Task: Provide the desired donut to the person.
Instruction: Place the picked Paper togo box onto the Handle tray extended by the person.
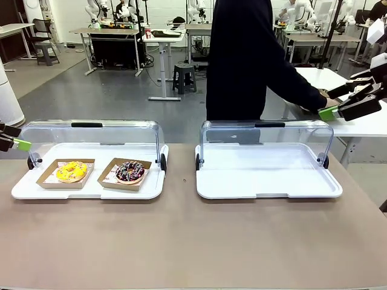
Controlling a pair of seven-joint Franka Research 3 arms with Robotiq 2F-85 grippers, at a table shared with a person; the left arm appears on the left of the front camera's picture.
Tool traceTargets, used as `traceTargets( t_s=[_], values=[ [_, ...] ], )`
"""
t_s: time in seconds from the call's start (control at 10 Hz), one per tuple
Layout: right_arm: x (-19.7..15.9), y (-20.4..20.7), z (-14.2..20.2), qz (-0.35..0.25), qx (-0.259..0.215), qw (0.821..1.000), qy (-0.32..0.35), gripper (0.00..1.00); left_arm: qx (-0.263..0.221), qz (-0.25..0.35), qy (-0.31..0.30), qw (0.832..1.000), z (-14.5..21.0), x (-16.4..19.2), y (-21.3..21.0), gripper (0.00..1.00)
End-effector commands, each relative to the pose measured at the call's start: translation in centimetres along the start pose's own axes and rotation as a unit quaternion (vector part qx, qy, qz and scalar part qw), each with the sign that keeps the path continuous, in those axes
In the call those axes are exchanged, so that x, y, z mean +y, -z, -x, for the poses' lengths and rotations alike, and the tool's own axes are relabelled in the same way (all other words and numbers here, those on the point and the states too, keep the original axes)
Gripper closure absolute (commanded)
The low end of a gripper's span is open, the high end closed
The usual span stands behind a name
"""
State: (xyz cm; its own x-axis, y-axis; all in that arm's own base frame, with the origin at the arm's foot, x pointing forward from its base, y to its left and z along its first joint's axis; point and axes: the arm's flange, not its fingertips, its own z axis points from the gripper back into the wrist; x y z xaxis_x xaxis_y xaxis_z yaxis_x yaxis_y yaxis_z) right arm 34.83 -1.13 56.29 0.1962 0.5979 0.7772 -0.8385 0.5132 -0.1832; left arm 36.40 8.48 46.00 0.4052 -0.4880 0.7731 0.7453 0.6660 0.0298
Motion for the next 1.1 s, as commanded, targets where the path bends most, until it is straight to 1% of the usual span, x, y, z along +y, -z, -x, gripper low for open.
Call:
traceTargets(
  t_s=[0.0, 1.0],
  values=[
    [-0.01, 0.05, 0.11, -0.002, -0.002, 1.0, 0.004, 0.0, -0.009, 0.005, 0.007, 1.0, 0.32, 0.2, 0.07, 0.0],
    [-0.01, 0.05, 0.11, -0.002, -0.002, 1.0, 0.004, 0.0, -0.009, 0.005, 0.007, 1.0, 0.32, 0.2, 0.07, 0.0]
  ],
)
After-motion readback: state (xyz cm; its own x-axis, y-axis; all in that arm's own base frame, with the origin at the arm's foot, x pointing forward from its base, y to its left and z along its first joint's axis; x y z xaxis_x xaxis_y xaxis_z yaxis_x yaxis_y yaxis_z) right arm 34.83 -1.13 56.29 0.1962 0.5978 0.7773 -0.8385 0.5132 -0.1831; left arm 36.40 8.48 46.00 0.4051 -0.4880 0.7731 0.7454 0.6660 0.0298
